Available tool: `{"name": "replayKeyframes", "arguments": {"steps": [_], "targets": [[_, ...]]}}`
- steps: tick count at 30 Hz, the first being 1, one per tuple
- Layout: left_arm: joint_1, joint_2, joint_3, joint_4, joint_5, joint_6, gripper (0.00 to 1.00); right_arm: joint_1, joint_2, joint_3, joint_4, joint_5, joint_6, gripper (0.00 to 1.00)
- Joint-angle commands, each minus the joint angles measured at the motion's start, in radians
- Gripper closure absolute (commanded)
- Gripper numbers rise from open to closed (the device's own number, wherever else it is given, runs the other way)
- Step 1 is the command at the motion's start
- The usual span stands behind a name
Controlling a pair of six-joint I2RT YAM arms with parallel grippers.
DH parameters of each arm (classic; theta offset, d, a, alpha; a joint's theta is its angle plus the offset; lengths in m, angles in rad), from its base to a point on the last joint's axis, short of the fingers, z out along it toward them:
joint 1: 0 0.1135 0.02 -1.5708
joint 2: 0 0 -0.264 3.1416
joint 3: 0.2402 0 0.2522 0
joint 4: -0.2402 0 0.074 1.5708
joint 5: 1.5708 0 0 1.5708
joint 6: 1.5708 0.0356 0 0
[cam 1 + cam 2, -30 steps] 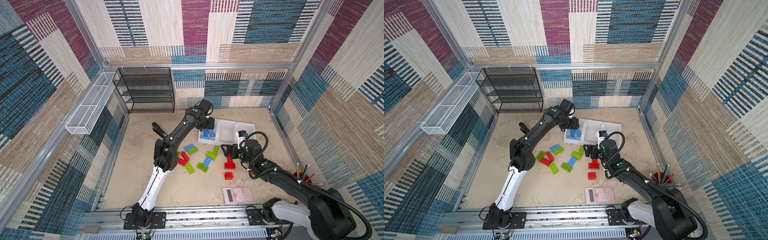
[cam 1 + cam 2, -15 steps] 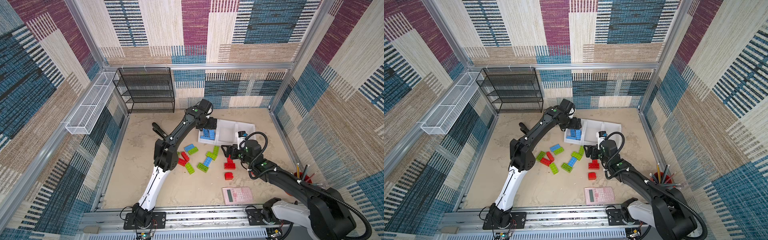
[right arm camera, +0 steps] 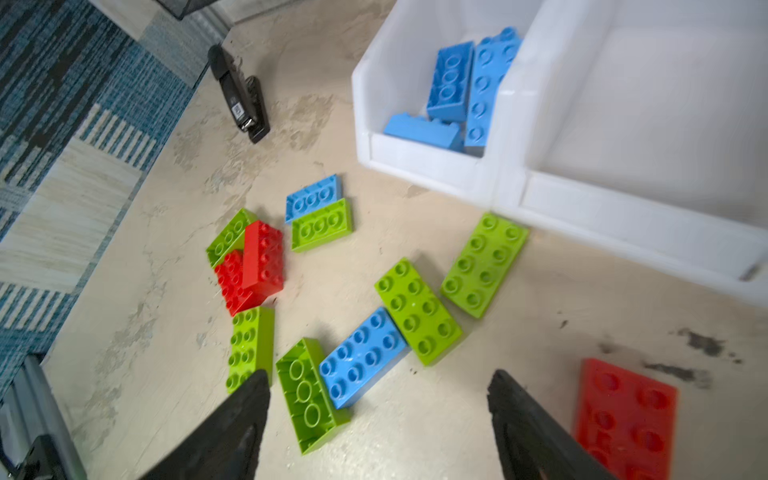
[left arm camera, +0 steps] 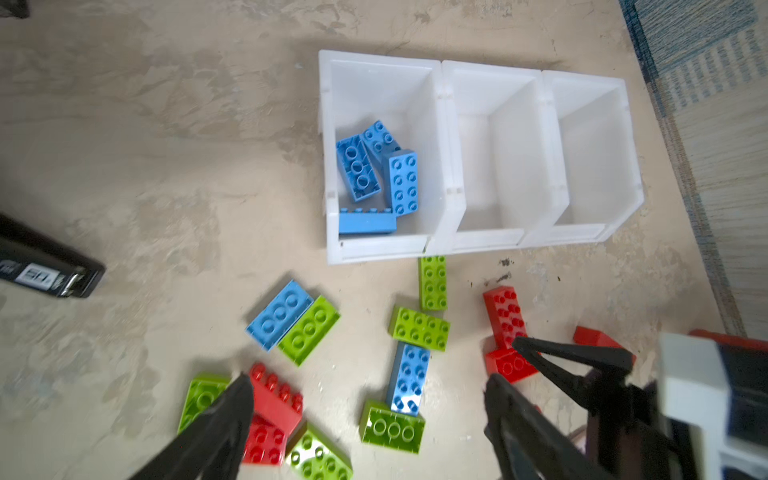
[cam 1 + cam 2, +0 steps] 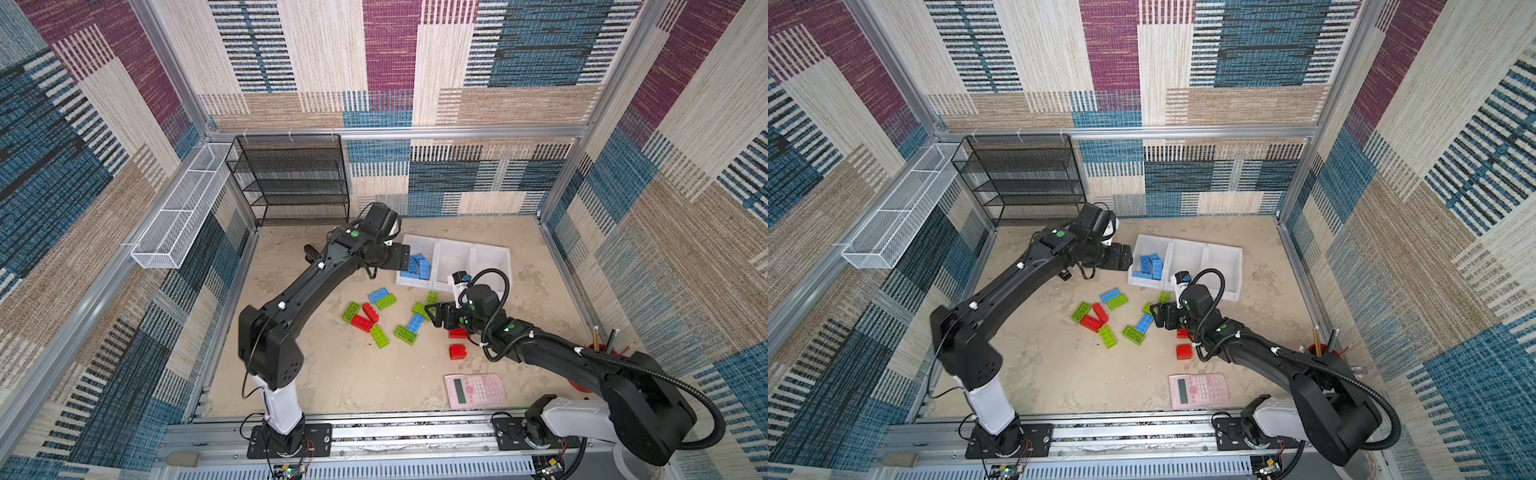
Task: Sort the legos into containers by color
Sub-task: 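Grasp a blue brick beside green bricks with right gripper while left withdraws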
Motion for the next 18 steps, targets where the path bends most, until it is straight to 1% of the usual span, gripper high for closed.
{"name": "replayKeyframes", "arguments": {"steps": [1,5,9,15,18], "targets": [[0.002,-0.137,-0.139,0.081,-0.092,0.008,0.12,0.017,0.015,-0.010,0.023,-0.015,0.080,0.16],[0.008,-0.301,-0.286,0.078,-0.129,0.005,0.12,0.045,0.032,-0.003,0.014,-0.006,0.115,0.16],[0.015,-0.435,-0.390,0.055,-0.164,0.036,0.12,0.070,0.064,0.009,0.011,0.008,0.154,0.16],[0.019,-0.574,-0.499,0.016,-0.194,0.094,0.12,0.106,0.125,0.043,-0.016,0.041,0.217,0.17],[0.021,-0.636,-0.559,0.023,-0.223,0.097,0.12,0.117,0.174,0.071,-0.050,0.062,0.236,0.19]]}}
